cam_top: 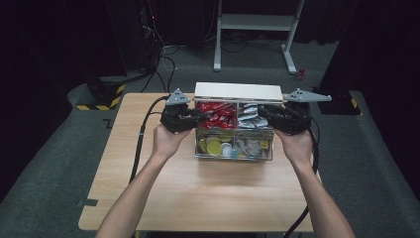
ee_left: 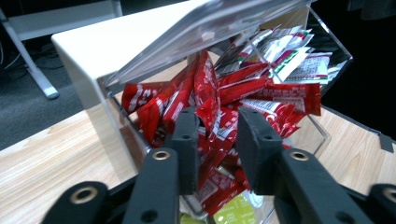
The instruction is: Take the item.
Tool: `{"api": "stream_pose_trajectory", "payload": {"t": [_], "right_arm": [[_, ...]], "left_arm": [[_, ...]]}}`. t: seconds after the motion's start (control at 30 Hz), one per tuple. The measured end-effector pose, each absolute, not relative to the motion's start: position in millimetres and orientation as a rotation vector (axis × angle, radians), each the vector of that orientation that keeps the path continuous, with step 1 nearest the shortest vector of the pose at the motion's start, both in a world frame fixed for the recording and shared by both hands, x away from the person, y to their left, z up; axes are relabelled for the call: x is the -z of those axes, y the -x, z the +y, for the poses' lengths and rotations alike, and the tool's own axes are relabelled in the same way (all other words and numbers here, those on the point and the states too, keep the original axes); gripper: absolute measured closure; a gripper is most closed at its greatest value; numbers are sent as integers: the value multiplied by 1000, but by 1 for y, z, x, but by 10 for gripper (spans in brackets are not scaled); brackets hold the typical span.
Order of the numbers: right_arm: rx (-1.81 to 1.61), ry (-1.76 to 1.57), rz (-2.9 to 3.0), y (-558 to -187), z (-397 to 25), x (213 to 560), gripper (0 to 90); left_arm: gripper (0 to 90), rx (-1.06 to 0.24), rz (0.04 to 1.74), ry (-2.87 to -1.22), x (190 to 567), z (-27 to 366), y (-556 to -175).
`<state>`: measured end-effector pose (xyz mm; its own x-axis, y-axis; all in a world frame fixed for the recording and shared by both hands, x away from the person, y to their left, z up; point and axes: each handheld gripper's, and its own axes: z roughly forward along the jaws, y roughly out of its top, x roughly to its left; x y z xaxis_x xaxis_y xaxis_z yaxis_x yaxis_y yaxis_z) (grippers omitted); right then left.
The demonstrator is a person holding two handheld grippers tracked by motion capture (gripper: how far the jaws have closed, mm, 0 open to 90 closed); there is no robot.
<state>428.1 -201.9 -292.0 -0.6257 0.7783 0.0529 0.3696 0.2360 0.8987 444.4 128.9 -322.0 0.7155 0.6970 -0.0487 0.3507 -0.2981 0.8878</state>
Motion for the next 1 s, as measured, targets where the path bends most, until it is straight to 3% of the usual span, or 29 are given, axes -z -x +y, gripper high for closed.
{"api": "stream_pose_trajectory", "payload": {"t": [0.83,1.0], "right_arm": [[-1361,-1058,2110,-430,-200,292,661],[-1361,-1058,2109,-431,-199,292,658]], "left_arm": [[755,-492,815,-1976,322,98,-460],[824,-519,795,-1984,323,97,-459]]}}
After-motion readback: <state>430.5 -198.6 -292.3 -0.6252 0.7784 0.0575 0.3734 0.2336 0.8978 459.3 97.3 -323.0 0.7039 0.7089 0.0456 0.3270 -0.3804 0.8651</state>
